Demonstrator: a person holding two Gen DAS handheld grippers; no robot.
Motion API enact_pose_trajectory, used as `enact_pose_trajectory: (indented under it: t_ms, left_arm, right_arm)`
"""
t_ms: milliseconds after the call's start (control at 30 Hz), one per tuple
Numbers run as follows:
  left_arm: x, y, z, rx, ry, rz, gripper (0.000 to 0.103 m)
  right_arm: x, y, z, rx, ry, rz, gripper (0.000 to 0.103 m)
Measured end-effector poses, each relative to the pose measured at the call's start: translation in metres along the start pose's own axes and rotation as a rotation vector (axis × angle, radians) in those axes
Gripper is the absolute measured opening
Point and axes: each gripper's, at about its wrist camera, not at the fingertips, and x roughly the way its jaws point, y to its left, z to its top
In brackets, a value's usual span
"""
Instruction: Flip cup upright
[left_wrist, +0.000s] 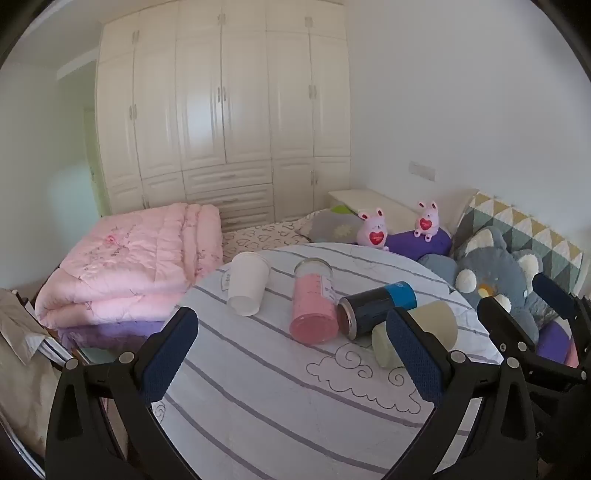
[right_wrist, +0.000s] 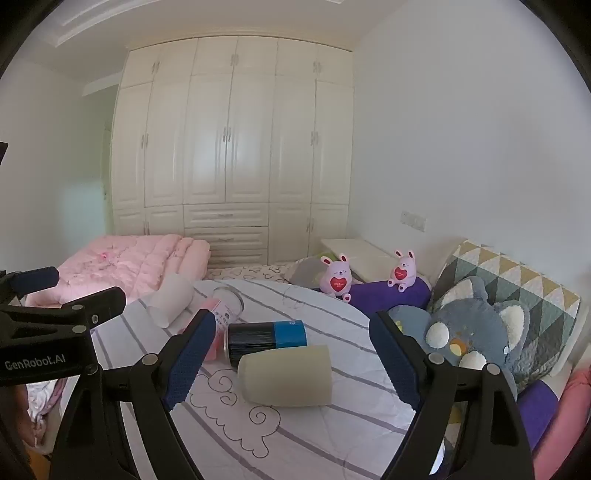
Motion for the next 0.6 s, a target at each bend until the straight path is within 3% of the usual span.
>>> enact_pose_trajectory:
  t_ms: [600]
  left_arm:
    - [0.004, -0.002, -0.007, -0.016, 0.017, -0.031, 0.103]
  right_arm:
    - [-0.008, -0.012, 0.000, 0.022, 0.011, -0.018, 0.086]
